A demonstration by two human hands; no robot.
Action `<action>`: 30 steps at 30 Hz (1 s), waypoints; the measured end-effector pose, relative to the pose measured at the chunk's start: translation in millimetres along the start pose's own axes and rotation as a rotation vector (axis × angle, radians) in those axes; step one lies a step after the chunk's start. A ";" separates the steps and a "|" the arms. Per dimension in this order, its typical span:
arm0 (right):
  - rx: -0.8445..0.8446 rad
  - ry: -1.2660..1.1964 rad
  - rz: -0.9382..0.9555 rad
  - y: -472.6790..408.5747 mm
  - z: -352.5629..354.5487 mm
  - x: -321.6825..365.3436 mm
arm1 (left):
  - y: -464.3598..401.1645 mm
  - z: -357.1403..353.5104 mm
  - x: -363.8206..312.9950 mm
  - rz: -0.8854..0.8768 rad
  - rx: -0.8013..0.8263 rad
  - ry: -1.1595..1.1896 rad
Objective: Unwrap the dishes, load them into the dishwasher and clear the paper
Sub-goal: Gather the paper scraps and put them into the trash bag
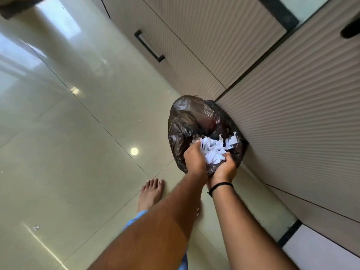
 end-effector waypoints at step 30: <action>0.130 0.129 0.029 228.6 -25.9 134.0 | 257.9 -7.9 -97.0 -0.018 0.205 -0.235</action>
Point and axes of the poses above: each hand's wrist, its own y-axis away from the middle knuckle, its own z-axis out of the back of the hand, x = y × z, the point moved 6 cm from there along -y, towards the middle knuckle, and after that the axes turned 6 degrees about x, right-handed, at the moved point
